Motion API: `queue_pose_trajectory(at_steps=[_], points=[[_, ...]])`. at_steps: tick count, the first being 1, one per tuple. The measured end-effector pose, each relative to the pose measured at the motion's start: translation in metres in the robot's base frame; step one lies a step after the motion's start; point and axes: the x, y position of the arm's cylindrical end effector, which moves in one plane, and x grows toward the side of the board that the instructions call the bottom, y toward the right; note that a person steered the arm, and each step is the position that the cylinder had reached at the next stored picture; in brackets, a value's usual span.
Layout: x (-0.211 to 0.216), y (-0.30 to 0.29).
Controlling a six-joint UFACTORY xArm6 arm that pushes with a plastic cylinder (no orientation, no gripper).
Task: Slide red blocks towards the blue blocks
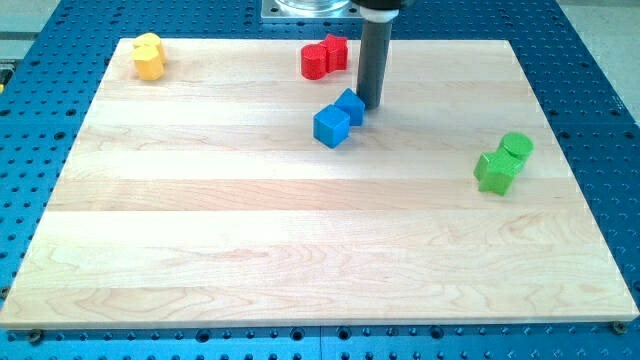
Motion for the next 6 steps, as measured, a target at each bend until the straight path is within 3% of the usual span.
queue_pose_trajectory(at_steps=[2,3,4,5,6], points=[[-0.103,0.034],[-0.106,-0.039],[-0.070,-0.109],[-0.047,-0.124],[-0.030,-0.182]])
